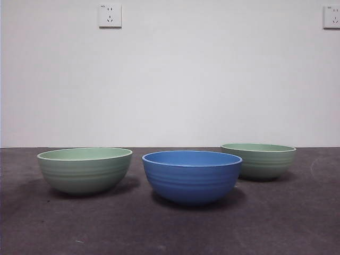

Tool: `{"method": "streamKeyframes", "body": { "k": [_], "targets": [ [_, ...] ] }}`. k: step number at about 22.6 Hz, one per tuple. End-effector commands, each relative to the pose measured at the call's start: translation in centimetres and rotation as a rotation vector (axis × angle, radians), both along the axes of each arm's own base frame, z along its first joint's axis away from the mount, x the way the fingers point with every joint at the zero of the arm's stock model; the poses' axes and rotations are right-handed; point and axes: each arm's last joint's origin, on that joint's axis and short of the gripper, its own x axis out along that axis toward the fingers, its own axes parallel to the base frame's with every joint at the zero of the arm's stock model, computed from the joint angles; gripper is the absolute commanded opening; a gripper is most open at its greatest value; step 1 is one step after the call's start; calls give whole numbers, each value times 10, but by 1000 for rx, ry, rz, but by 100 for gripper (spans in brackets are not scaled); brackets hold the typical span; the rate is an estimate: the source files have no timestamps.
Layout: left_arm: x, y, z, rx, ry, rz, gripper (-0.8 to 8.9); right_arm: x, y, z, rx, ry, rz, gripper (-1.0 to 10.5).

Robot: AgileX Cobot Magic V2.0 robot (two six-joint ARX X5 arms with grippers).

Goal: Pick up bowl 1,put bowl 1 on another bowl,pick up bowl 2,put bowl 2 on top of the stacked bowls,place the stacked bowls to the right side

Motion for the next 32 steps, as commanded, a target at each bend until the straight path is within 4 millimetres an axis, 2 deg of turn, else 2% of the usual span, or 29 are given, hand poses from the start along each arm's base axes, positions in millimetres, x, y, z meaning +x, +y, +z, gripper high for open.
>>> {"method": "streamKeyframes", "body": {
  "k": [1, 3, 13, 17, 24, 32],
  "targets": [
    [0, 0, 1, 5, -13, -14, 581, 0, 0, 1, 7, 0, -11, 456],
    [0, 0, 1, -2, -6, -7, 598, 0, 0, 1, 9, 1, -13, 566],
    [0, 0, 2, -10, 0, 1, 598, 7, 1, -1, 20, 34, -33, 567],
    [0, 0, 2, -11, 2, 4, 598, 19, 2, -1, 45, 27, -68, 567],
    [0, 0, 2, -11, 3, 3, 598, 61, 3, -8, 60, 1, -193, 564],
    [-1, 0, 1, -13, 4, 2, 598, 128, 8, -43, 47, 89, -258, 562]
  ]
}}
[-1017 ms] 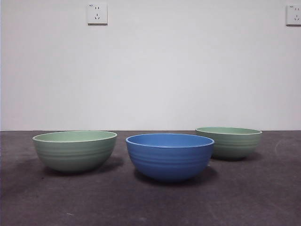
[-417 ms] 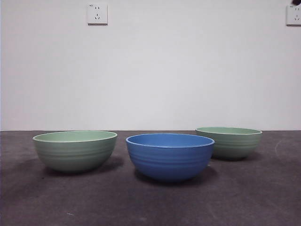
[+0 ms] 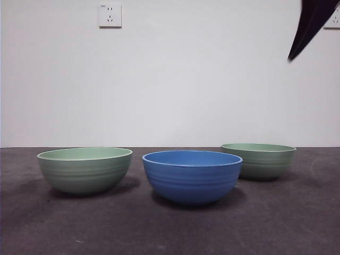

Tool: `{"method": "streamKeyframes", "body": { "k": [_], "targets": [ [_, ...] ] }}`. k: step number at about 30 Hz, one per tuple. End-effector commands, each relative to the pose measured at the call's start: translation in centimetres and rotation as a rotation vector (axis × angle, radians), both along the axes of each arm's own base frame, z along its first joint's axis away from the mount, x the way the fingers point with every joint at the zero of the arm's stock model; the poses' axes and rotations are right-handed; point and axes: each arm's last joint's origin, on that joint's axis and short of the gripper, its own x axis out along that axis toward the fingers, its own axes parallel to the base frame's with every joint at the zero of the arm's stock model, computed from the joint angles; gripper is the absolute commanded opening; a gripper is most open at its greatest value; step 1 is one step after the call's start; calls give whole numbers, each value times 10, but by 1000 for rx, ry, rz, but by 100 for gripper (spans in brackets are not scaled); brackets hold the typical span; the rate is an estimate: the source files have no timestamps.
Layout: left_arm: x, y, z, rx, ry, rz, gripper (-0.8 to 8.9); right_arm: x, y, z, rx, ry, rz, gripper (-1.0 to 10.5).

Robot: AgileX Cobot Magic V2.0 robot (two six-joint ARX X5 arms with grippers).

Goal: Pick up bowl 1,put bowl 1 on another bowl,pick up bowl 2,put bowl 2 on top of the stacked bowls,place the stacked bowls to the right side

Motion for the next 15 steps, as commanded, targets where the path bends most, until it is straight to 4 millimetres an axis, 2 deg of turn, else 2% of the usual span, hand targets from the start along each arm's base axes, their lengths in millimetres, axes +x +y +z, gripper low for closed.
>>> {"method": "streamKeyframes", "body": {
  "k": [1, 5, 8, 15],
  "targets": [
    [-1, 0, 1, -6, -2, -4, 598, 22, 1, -12, -17, 38, -40, 562],
    [-1, 0, 1, -6, 3, -4, 598, 51, 3, -30, -41, 86, -57, 552],
    [-1, 0, 1, -6, 3, -4, 598, 69, 4, -43, -58, 104, -75, 491],
    [-1, 0, 1, -6, 7, -4, 598, 99, 5, -77, -83, 148, -101, 457]
  ]
}}
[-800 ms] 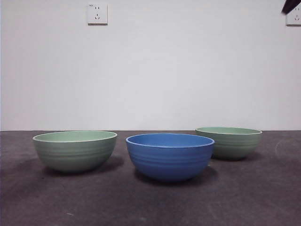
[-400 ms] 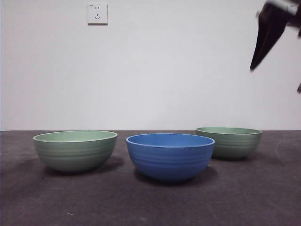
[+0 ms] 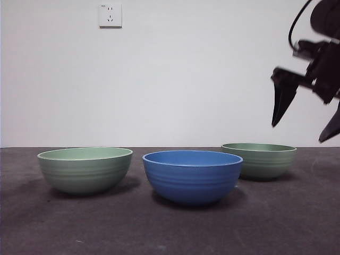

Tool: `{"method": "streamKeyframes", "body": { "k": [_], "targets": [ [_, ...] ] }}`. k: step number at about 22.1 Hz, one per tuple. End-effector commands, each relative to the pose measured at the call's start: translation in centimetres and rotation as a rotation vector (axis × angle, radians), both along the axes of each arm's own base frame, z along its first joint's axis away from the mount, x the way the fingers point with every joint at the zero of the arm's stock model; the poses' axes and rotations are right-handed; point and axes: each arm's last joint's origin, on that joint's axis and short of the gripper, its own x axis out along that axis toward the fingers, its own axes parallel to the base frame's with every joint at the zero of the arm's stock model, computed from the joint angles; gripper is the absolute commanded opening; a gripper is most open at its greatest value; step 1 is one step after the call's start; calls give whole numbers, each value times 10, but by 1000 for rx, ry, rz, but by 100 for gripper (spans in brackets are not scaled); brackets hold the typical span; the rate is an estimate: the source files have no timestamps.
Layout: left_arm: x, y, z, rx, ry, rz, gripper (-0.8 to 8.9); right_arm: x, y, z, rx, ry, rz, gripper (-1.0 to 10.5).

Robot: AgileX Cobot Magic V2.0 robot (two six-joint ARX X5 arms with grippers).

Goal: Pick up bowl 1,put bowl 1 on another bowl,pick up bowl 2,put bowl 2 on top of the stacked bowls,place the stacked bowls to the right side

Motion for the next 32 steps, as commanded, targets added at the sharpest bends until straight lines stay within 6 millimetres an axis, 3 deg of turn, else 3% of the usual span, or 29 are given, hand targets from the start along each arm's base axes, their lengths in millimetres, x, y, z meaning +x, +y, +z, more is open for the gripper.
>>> {"method": "streamKeyframes", "body": {
  "k": [1, 6, 10, 14, 20, 23, 27, 30, 32],
  "targets": [
    [-1, 0, 1, -6, 1, -4, 598, 9, 1, -15, 0, 25, -15, 440],
    [-2, 0, 0, -6, 17, -3, 598, 19, 1, -33, -4, 37, -20, 353],
    [-2, 0, -1, -6, 27, -3, 598, 24, 1, -40, -14, 26, -26, 131],
    [-2, 0, -1, -4, 27, -1, 598, 25, 2, -39, -11, 16, -24, 3],
    [-2, 0, -1, -3, 27, 0, 598, 25, 2, -38, -11, 8, -25, -11],
    [-2, 0, -1, 1, 27, 4, 598, 21, 3, -23, -5, -34, -21, -11],
    [-2, 0, -1, 15, 26, 19, 598, -1, 12, 20, 18, -124, 39, -11],
    [-1, 0, 0, 16, 19, 19, 598, -25, 30, 40, 25, -122, 138, -12],
    [-1, 0, 0, 15, 19, 19, 598, -34, 45, 41, 23, -89, 195, -12]
  ]
}}
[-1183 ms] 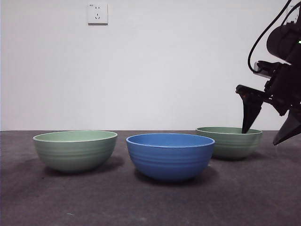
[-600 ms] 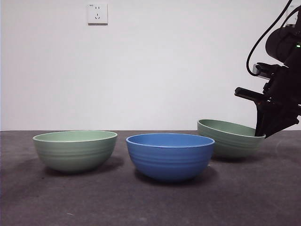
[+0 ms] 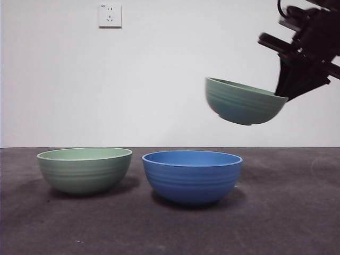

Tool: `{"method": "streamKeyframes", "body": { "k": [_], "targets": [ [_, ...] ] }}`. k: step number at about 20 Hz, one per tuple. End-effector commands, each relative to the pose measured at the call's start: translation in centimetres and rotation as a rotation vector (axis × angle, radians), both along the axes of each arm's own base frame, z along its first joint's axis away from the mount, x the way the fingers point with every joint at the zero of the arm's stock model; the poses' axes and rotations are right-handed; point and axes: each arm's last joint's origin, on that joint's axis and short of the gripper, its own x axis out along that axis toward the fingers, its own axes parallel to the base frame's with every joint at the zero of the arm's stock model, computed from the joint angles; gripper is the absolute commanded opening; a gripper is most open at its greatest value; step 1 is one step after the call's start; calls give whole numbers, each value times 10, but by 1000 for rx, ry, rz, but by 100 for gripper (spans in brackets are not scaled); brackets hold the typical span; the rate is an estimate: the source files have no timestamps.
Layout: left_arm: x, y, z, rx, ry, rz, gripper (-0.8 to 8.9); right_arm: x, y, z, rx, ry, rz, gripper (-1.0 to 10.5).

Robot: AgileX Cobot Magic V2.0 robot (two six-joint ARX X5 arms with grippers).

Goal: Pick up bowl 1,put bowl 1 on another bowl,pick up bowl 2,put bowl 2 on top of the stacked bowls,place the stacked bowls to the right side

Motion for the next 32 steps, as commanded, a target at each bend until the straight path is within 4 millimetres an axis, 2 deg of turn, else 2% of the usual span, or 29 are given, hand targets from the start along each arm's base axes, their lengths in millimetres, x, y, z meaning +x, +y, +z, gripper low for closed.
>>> {"method": "streamKeyframes", "body": {
  "k": [1, 5, 8, 17, 22, 25, 29, 32],
  "targets": [
    [0, 0, 2, -1, -13, -1, 598, -7, 16, -4, -15, 36, 69, -11],
    [0, 0, 2, -2, -11, -1, 598, -18, 50, -7, -81, 40, 152, -11],
    [0, 0, 2, -2, -9, -1, 598, -23, 67, -16, -115, 63, 198, -12],
    [0, 0, 2, -2, -9, -1, 598, -14, 88, -59, -219, 174, 235, -11],
    [1, 0, 1, 15, -7, 16, 598, -15, 94, -59, -220, 159, 262, 18],
    [5, 1, -1, 14, 18, 16, 598, -16, 96, -59, -219, 158, 268, 263],
    [18, 1, -5, 13, 55, 16, 598, -18, 96, -54, -192, 149, 283, 267],
    [33, 2, -9, 13, 79, 14, 598, -26, 91, -30, -165, 77, 277, 267]
  ]
}}
